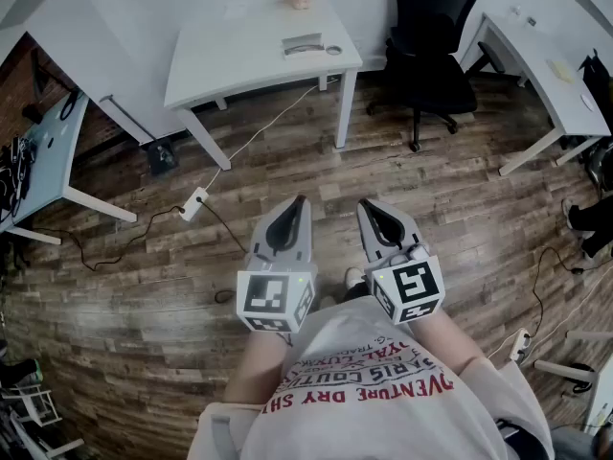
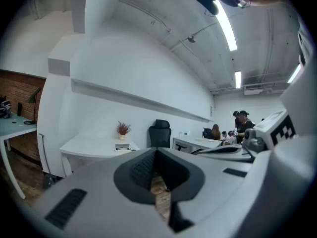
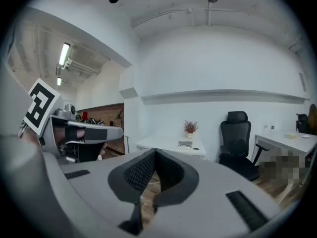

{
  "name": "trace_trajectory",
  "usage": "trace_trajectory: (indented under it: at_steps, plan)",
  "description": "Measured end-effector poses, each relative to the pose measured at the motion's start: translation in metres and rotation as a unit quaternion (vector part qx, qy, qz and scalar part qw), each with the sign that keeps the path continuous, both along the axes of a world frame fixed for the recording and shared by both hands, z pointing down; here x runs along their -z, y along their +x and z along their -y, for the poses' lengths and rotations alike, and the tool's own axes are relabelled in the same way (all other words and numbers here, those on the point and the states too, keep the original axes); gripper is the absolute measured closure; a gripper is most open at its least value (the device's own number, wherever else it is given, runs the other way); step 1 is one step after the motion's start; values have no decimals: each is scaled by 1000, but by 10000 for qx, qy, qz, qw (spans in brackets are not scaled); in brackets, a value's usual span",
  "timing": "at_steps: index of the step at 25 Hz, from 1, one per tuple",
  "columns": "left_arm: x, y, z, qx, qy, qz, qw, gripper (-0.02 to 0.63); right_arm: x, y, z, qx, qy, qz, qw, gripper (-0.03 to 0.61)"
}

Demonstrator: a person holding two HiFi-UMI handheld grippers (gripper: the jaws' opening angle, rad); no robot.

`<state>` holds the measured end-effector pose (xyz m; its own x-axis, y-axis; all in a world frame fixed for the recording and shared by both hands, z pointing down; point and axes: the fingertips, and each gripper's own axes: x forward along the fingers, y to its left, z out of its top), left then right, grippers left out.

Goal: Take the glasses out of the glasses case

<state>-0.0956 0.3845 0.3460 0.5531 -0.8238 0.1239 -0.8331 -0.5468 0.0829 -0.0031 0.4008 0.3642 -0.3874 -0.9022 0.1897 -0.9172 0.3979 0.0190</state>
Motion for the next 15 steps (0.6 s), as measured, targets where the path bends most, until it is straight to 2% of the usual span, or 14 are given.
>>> trace_trajectory:
  at_steps: [9,15]
  plan:
    - [0,-3,1,12,-6,5,10000,617,1,-1,5,-5,14,2,10000,566]
    - [-6,-5,3,43,-72,-1,10000,617,-6,3,5,-83,-197,393,9990,566]
